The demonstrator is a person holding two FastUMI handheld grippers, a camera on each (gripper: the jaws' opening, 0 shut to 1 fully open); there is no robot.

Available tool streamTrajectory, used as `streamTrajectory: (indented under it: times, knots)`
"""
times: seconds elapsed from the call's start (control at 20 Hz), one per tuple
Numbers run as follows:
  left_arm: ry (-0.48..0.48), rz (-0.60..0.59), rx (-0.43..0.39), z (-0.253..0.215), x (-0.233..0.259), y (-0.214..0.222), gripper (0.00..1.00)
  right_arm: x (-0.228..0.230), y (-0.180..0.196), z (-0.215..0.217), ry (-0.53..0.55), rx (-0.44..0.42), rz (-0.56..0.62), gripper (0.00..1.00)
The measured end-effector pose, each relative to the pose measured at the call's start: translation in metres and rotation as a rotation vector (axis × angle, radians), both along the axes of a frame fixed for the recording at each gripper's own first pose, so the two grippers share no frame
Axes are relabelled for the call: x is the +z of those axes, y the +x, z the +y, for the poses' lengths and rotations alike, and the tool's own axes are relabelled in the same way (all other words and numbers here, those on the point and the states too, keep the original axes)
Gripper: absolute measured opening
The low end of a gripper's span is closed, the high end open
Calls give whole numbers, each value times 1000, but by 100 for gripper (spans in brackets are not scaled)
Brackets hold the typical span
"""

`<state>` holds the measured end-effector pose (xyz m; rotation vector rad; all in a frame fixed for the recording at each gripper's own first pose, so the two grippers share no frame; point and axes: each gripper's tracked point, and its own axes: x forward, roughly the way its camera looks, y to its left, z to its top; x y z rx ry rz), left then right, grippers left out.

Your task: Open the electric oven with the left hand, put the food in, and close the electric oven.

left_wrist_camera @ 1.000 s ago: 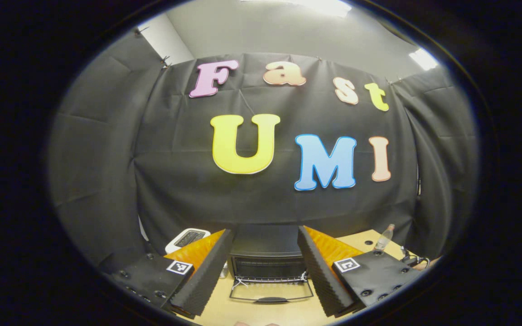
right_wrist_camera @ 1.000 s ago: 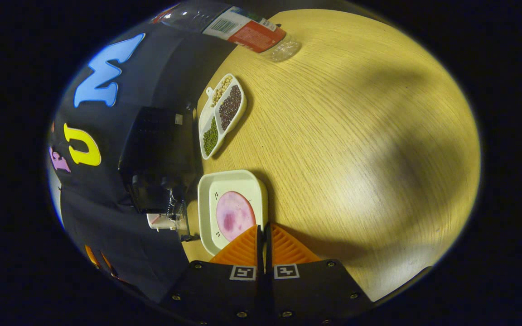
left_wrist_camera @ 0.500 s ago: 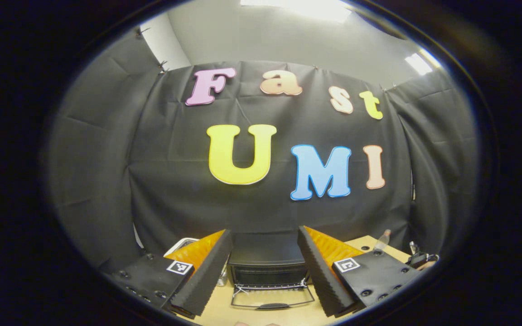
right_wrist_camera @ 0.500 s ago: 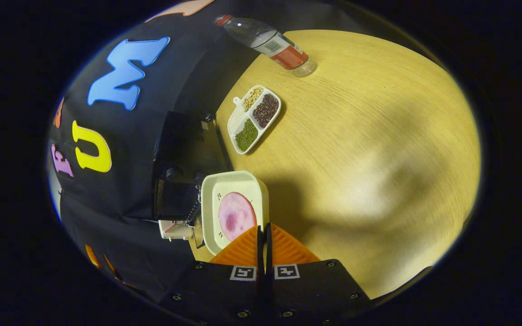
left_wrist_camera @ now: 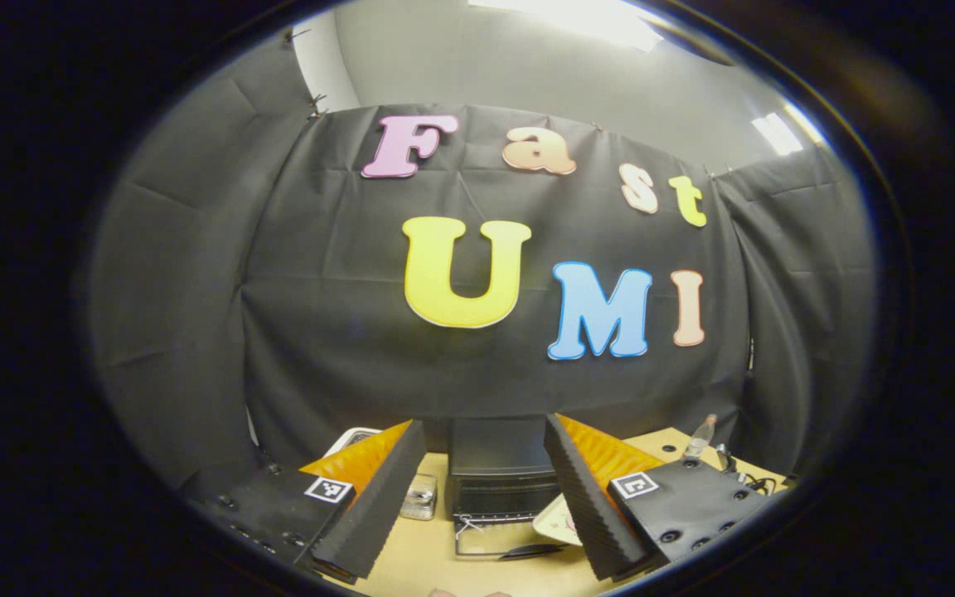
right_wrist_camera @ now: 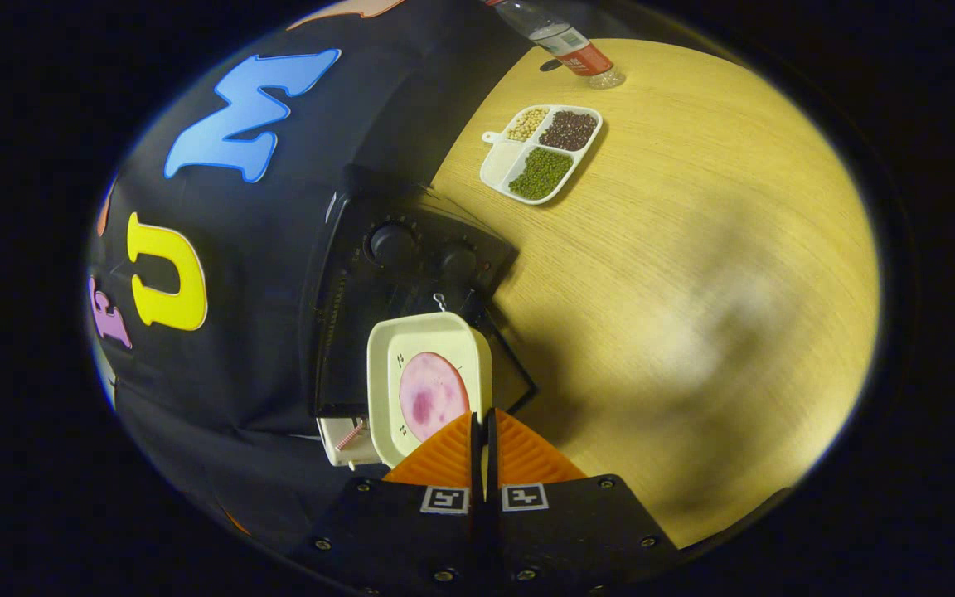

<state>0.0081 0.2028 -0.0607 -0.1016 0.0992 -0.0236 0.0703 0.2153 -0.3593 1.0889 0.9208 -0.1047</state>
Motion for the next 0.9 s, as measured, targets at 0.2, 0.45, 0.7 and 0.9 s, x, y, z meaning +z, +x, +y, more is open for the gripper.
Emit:
streamTrajectory:
  times: [0.2, 0.45, 0.7, 0.9]
  knots:
    - [-3, 19, 54, 40, -7, -15, 100, -16, 42, 33, 48, -193, 49, 0]
    - [1, 63, 148, 94, -21, -36, 100, -25, 84, 54, 53, -358, 60, 0]
    - [9, 95, 223, 130, -31, -51, 98, -32, 133, 74, 66, -513, 10, 1]
    - [13, 117, 246, 138, -38, -52, 100, -32, 165, 97, 168, -563, -52, 4]
